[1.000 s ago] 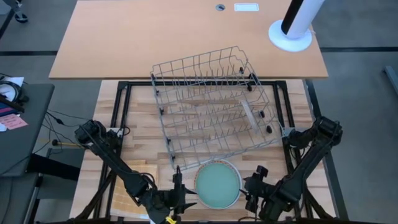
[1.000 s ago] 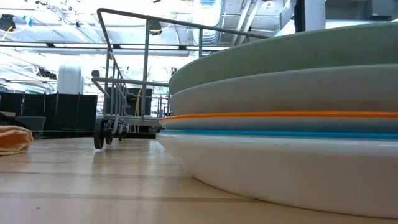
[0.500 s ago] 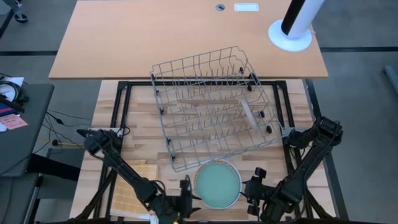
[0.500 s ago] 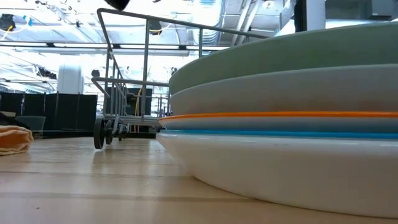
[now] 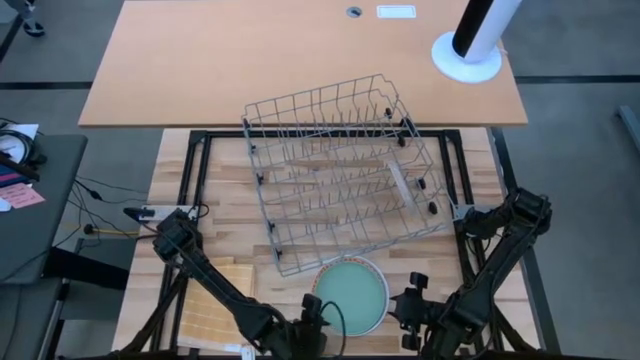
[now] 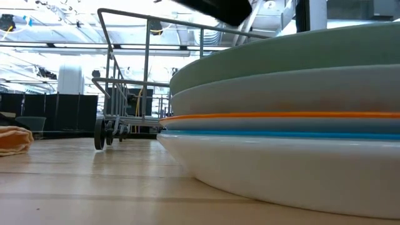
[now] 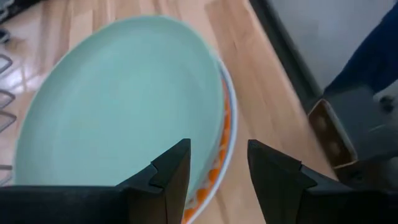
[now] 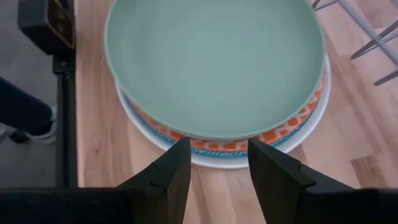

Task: Sort dishes
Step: Put the green plate in the dish rack

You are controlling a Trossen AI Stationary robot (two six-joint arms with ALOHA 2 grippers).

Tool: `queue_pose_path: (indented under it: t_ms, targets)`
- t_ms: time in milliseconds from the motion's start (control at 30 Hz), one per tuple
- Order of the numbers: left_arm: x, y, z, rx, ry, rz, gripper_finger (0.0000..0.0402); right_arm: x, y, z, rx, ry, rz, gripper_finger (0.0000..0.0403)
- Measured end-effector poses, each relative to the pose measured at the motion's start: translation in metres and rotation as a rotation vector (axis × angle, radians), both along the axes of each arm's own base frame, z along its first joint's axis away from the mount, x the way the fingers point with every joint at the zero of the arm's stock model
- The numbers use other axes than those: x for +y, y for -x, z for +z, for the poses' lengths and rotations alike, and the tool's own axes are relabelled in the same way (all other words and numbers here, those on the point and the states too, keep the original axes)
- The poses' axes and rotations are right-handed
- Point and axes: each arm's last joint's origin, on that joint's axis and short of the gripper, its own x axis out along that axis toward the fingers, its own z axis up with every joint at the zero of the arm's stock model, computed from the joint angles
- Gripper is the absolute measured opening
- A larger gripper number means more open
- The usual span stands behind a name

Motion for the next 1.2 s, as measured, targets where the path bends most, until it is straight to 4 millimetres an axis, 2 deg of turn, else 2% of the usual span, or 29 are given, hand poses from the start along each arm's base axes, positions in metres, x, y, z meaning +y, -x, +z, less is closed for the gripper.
queue_pose_path:
  t_ms: [300,767,1200]
  targets:
    - [0.015,-0.012,0.0,0.127,0.051,-0.131,0.0133,0.003,0.0,0.001,-0.014,-0.046,-0.024,0.0162]
    - [0.024,-0.013,-0.003,0.189,-0.069,-0.233,0.0024,0.017,-0.001,0.006,-0.104,-0.268,-0.11,0.0162]
    - [0.025,-0.01,-0.004,0.222,-0.158,-0.308,0.0001,0.023,-0.012,0.014,-0.236,-0.379,-0.153,0.0162]
